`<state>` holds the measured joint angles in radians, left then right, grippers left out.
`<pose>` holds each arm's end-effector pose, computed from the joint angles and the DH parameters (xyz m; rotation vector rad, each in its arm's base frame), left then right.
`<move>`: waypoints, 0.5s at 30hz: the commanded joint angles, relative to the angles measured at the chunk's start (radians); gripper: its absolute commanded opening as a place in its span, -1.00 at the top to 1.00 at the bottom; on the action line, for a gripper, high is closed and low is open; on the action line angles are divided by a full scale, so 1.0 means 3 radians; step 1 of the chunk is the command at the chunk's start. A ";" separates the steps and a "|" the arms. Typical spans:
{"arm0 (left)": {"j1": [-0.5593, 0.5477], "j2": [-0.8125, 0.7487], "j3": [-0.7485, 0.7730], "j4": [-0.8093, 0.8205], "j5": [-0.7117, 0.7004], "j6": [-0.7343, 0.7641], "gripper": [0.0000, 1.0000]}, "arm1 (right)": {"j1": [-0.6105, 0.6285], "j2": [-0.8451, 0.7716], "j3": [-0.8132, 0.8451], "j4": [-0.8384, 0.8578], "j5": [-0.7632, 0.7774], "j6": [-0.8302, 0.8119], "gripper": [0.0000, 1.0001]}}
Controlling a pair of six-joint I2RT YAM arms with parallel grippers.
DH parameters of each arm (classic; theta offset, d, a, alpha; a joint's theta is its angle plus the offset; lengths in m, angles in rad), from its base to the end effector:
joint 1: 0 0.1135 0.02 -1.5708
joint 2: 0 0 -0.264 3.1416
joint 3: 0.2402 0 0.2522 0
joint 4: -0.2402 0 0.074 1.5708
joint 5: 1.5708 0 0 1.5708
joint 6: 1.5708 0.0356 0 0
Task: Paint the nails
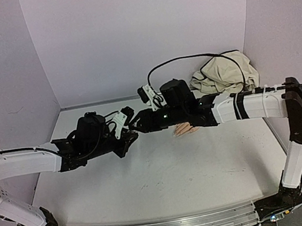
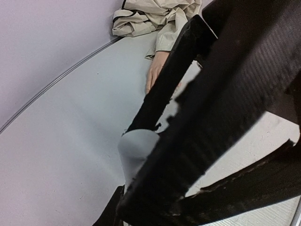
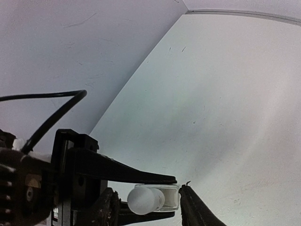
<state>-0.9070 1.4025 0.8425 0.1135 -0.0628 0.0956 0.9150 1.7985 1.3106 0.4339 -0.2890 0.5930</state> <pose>0.1952 -0.2459 0.2472 0.9474 1.8130 -0.4495 0.2554 0.3486 0.3030 -0.5325 1.7339 1.3559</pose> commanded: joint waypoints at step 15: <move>0.0111 -0.0154 0.0016 0.0169 0.2106 -0.0099 1.00 | -0.0037 -0.0481 -0.0288 0.0281 -0.0947 -0.0809 1.00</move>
<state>-0.8867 1.4021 0.8421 0.1017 0.1047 0.0528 0.9150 1.7824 1.2697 0.4412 -0.3340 0.5133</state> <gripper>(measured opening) 0.221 0.170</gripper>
